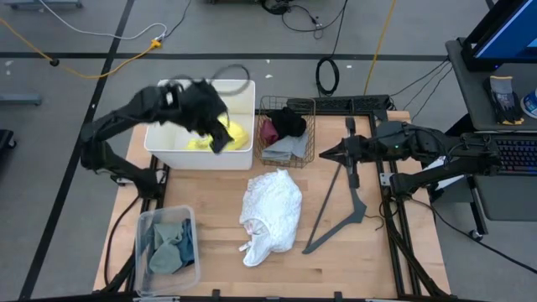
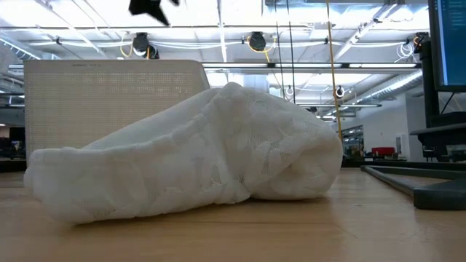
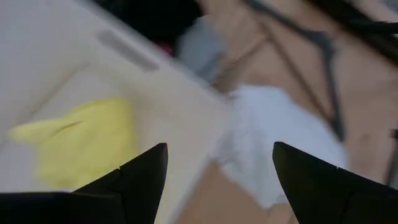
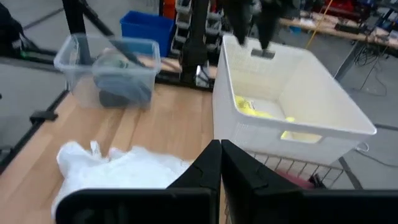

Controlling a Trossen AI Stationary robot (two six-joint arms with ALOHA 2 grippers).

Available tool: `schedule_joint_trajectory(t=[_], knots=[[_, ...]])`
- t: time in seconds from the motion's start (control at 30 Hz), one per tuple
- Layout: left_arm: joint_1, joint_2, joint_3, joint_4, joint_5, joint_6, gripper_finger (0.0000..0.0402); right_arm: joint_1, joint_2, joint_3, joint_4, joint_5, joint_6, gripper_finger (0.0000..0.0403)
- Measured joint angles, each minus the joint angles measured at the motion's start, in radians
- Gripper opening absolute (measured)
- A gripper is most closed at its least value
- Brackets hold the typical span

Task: Pick & Place Cloths
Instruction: Put the white cloth into the white bin

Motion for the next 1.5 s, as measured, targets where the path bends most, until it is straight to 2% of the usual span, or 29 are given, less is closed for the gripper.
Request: schedule_joint_trajectory(t=[0.1,0.27,0.4,0.53,0.63,0.77,1.17,1.5], knots=[[-0.146,0.007,0.000,0.081,-0.051,-0.063,0.0294,0.000,-0.001,0.000,-0.061,0.000,-0.004,0.0004],[-0.366,0.081,0.000,0.216,-0.207,-0.178,0.0294,0.001,-0.006,0.000,-0.188,-0.002,0.014,0.0004],[-0.481,0.158,0.000,0.300,-0.270,-0.208,0.0294,0.001,-0.008,0.000,-0.272,-0.011,0.052,0.0004],[-0.553,0.253,-0.001,0.370,-0.272,-0.211,0.0294,0.001,-0.008,0.000,-0.304,-0.084,0.052,0.0004],[-0.584,0.320,-0.001,0.411,-0.272,-0.232,0.0294,0.001,-0.008,0.000,-0.309,-0.136,0.051,0.0004],[-0.607,0.405,0.000,0.432,-0.271,-0.294,0.0294,0.001,-0.008,0.000,-0.321,-0.137,0.051,0.0004],[-0.595,0.599,-0.001,0.440,-0.235,-0.954,0.0294,0.001,-0.008,0.000,-0.345,-0.136,0.052,0.0004],[-0.574,0.624,-0.001,0.350,-0.236,-1.188,0.0294,0.001,-0.008,0.000,-0.347,-0.136,0.050,0.0004]])
